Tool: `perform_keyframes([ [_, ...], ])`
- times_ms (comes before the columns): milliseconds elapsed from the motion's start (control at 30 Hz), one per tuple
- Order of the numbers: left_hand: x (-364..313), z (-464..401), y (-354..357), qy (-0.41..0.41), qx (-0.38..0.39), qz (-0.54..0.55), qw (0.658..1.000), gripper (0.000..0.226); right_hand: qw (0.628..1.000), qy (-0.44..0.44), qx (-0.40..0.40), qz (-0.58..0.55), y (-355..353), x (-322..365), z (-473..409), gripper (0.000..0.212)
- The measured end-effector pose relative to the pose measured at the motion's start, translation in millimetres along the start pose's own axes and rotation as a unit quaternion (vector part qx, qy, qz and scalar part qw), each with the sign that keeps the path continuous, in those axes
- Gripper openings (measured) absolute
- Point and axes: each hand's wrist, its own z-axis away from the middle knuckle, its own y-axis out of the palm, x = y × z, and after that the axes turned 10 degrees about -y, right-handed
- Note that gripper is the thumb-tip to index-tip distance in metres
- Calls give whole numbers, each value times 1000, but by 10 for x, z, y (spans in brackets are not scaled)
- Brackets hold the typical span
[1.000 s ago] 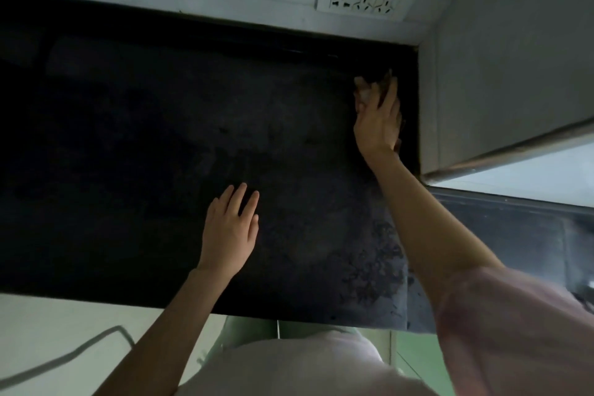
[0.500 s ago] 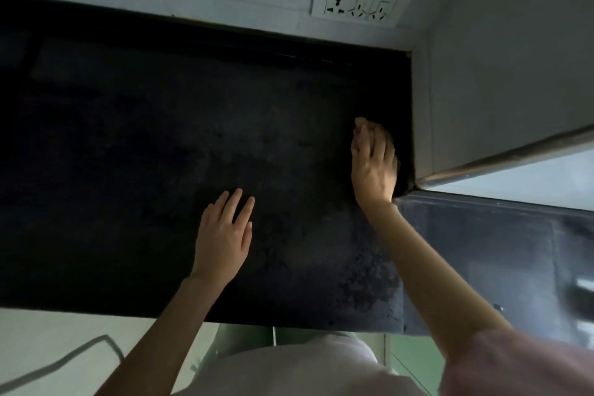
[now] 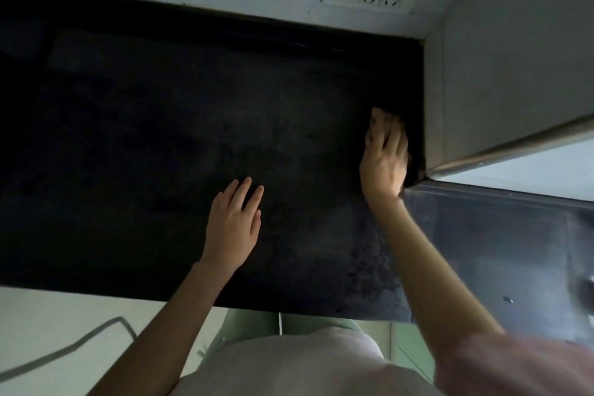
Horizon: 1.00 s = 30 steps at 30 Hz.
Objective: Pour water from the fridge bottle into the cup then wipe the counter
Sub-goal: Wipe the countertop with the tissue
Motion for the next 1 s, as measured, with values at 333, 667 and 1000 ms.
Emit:
perform_keyframes([
  [333, 3, 5, 23, -7, -12, 0, 1000, 45, 995, -67, 23, -73, 182, 4, -453, 44],
  [667, -57, 18, 48, -26, -22, 0, 999, 45, 945, -240, 125, -182, 99, 230, -1087, 48],
  [1000, -35, 17, 65, -24, -19, 12, 999, 46, 980, -123, 51, -148, -1, 196, -177, 61],
])
